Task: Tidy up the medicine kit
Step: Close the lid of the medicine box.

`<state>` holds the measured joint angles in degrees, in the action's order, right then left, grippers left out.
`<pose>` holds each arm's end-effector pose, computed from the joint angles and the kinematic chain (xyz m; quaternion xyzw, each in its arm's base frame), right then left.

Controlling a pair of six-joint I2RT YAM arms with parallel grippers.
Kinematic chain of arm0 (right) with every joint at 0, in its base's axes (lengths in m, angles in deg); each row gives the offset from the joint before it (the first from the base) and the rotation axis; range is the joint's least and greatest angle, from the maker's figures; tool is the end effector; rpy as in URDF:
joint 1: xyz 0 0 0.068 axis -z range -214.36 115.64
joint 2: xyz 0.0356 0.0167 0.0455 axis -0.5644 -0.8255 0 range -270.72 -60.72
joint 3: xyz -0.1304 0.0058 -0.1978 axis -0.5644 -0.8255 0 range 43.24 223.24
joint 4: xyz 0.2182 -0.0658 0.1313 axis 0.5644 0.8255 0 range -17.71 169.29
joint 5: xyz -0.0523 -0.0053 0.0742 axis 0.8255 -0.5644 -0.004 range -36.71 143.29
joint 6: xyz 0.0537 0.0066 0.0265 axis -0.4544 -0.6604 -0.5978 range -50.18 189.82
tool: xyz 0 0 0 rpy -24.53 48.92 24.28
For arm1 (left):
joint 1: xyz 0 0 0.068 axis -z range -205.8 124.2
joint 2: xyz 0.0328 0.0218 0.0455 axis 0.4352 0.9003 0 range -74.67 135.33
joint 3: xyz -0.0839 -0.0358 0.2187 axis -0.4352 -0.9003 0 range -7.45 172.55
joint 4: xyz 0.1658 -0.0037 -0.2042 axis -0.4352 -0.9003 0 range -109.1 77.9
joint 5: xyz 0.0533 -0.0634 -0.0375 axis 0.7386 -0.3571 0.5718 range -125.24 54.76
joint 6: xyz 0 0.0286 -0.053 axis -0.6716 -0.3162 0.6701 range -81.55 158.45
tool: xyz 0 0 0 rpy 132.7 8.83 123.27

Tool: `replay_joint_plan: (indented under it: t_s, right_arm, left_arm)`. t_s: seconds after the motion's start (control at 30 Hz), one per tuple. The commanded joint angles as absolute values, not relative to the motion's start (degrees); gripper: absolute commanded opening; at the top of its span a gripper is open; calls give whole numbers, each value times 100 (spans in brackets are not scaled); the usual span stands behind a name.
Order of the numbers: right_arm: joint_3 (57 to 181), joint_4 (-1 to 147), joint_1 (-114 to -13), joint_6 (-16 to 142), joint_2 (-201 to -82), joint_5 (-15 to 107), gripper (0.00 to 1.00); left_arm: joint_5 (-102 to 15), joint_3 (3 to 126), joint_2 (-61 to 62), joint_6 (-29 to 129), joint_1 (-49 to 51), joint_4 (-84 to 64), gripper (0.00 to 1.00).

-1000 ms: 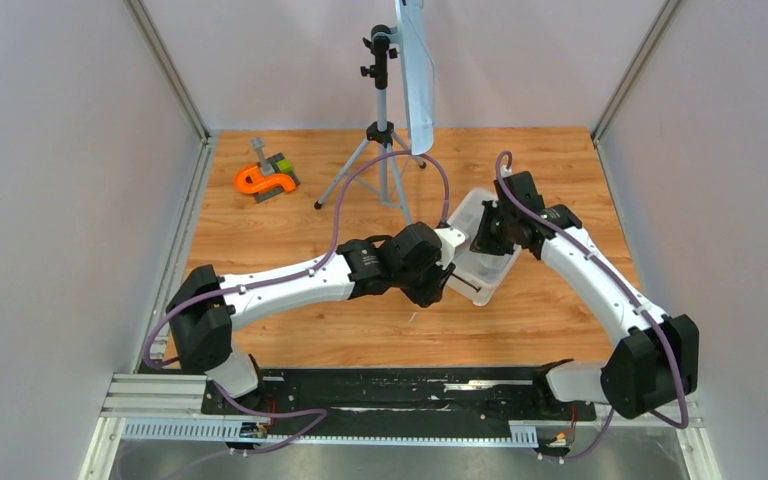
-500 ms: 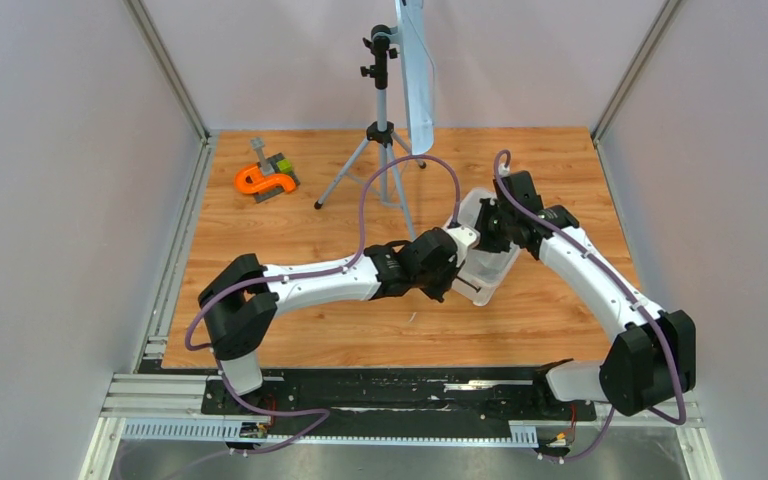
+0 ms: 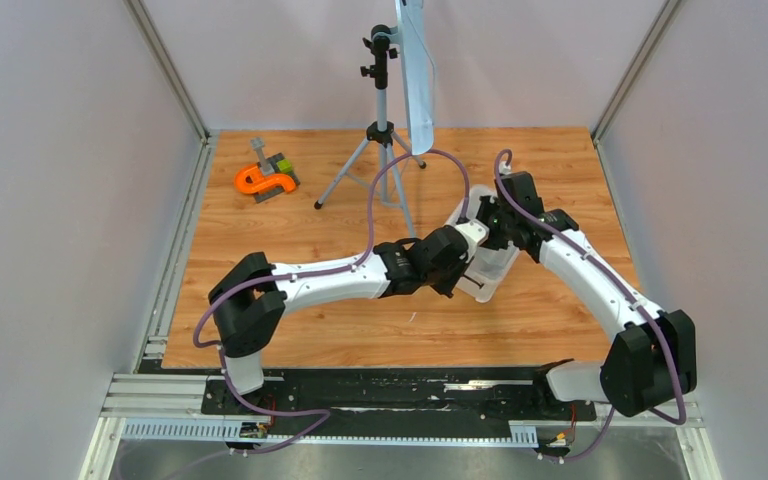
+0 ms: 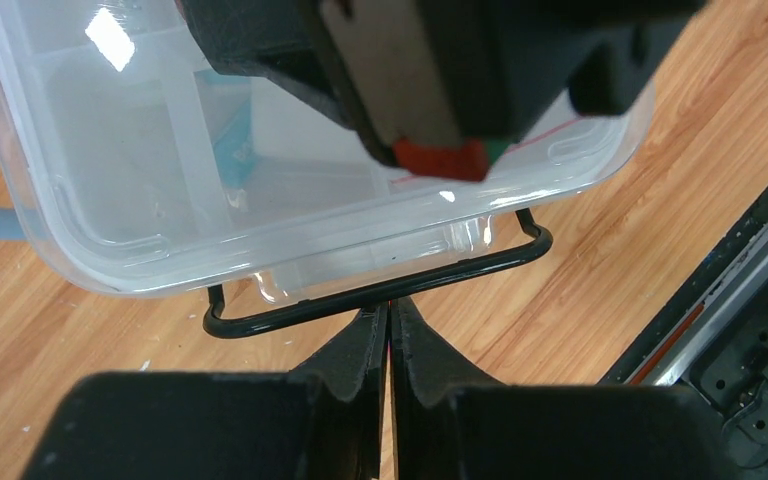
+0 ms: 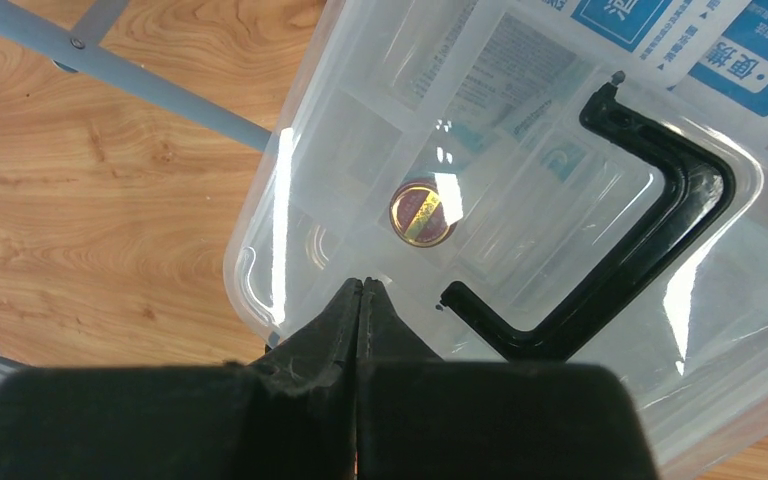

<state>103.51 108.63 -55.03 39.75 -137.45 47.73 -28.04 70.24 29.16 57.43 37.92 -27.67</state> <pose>0.2727 0.1075 0.2275 0.0622 0.9447 0.1780 0.2682 0.1869 -0.3655 0.2003 0.3229 0.8520 -0.2267 0.3443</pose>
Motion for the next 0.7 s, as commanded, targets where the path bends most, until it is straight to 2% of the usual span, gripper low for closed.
replay_joint_plan:
  t_s: [0.0,0.67]
  right_arm:
    - [9754,11832,-5529,4161,-14081,4987,0]
    - [9197,11806,-5528,4082,-13988,4942,0]
  left_arm:
    - [-2369,7383,3052,5646,3735,-2140,9]
    - [-1837,7766,3148,5397,3520,-1738,9]
